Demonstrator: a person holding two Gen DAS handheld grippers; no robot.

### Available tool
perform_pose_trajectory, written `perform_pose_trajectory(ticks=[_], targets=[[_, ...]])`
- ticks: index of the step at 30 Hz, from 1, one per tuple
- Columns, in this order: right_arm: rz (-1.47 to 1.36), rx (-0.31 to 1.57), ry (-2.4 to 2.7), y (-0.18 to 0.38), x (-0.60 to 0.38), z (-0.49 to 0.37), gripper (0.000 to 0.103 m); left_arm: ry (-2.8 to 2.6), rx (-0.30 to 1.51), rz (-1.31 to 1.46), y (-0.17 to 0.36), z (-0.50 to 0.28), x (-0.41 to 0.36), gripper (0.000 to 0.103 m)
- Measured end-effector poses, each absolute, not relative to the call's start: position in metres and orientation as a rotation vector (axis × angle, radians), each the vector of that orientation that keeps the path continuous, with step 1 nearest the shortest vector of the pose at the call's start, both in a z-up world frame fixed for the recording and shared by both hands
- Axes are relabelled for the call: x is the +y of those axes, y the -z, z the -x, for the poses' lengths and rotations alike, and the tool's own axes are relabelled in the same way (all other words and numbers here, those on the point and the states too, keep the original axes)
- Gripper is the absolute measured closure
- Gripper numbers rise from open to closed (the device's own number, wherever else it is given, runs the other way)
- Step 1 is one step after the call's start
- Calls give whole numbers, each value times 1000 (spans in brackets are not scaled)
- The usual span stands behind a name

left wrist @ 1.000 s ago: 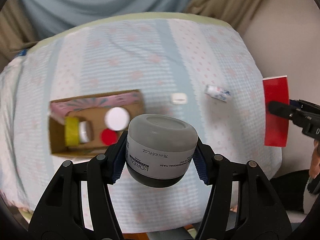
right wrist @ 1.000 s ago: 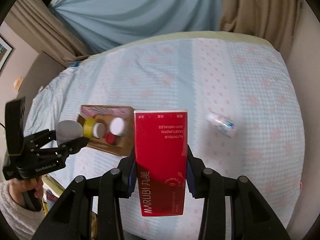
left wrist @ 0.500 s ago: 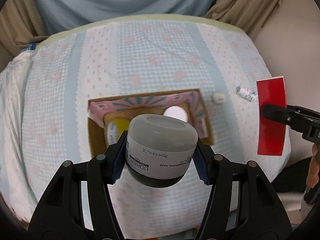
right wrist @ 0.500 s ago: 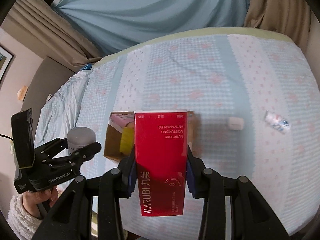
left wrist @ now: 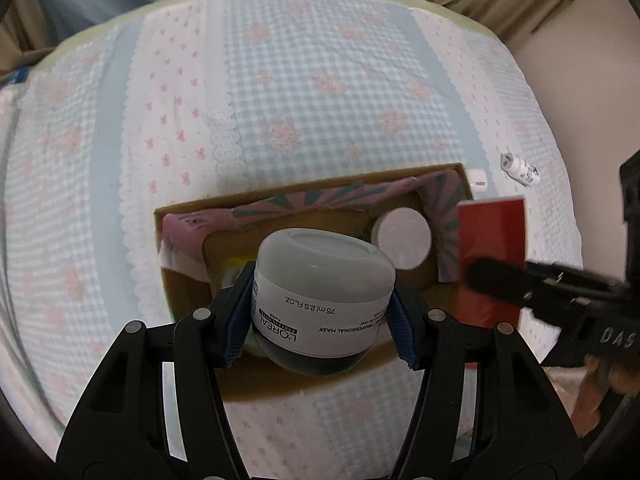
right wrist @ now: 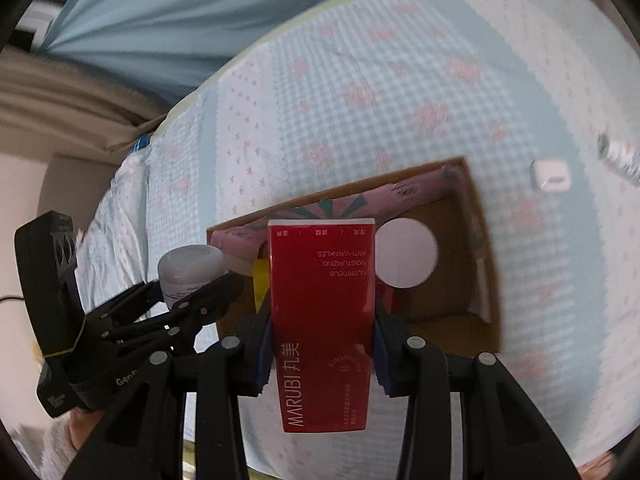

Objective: Organize rigid objects
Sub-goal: 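Carry black-lidded jar and red box over the cardboard box with both tools, then lower both items into the box and open both tools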

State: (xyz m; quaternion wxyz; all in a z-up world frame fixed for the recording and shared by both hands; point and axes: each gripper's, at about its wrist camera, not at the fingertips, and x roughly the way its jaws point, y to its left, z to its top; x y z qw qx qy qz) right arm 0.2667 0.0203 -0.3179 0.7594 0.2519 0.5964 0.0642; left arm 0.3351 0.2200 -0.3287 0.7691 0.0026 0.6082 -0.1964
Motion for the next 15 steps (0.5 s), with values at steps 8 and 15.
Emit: perform_pose_trajectory(ticks=[8,15], targets=[[-667,1347,-126,371,28,-287,65,420,1372,-7,374,-364,217,48],[-668,1385,-158,393,36,-288,64,424,1412,-16,396,-376,212,48]])
